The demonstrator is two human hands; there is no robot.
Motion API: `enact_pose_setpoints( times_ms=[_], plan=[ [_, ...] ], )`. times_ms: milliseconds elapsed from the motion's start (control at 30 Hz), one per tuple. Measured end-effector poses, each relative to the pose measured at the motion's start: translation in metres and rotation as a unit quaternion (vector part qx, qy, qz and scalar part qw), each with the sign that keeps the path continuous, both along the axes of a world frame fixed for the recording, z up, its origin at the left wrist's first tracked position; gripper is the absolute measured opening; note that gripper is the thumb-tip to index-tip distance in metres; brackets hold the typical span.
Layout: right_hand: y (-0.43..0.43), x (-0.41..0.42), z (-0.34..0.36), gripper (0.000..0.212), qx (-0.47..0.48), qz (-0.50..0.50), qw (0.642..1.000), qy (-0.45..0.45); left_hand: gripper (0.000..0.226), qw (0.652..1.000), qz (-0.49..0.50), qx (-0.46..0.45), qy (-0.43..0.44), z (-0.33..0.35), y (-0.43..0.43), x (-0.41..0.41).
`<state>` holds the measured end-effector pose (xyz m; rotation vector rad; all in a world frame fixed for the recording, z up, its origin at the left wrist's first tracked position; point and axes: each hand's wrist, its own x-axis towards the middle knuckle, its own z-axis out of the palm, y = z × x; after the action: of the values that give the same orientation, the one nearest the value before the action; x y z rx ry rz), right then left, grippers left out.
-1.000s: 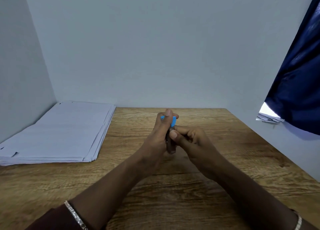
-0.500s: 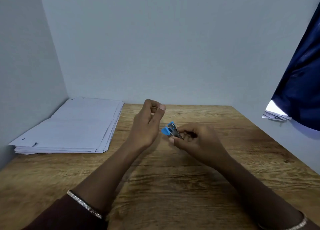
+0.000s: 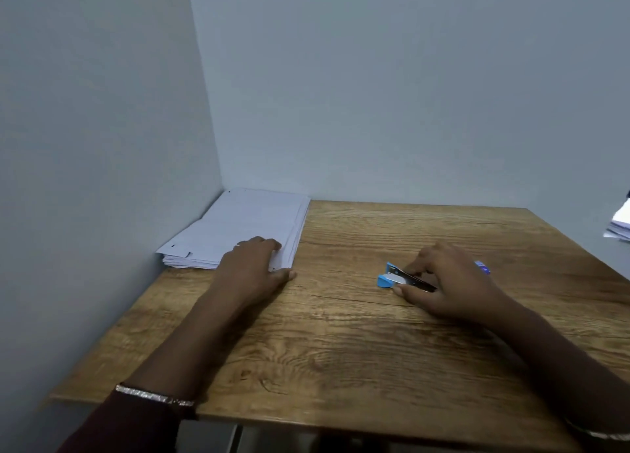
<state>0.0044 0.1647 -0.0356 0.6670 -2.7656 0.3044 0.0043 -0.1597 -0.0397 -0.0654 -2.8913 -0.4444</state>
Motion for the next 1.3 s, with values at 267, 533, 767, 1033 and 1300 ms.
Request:
enact_pose_setpoints(
  times_ms=[267,533,767,1033,1300],
  plan=[
    [-0.019,0.014,0.016,0.048,-0.043,-0.002,0.997,0.067,0.046,0.997,-0.002,0.047,0.064,0.0,-0.016,0.003],
    [-0.115,-0.008,0.03,0.025,-0.07,0.117,0.989,0.053,0.03,0.998,0.013,-0.026,0.056,-0.003,-0.026,-0.006],
    [-0.169,-0.045,-0.002,0.046,-0.084,0.097,0.992,0.0,0.021,0.99,0.024,-0.09,0.11,-0.002,-0.028,-0.01],
    [-0.191,-0.061,-0.008,0.017,-0.225,0.105,0.968,0.031,0.016,0.967,-0.002,0.001,0.253,0.006,-0.024,-0.002],
    [-0.15,-0.053,0.045,0.014,-0.431,0.057,0.898,0.062,0.045,0.901,0.059,0.089,0.42,0.028,-0.045,0.011]
  ],
)
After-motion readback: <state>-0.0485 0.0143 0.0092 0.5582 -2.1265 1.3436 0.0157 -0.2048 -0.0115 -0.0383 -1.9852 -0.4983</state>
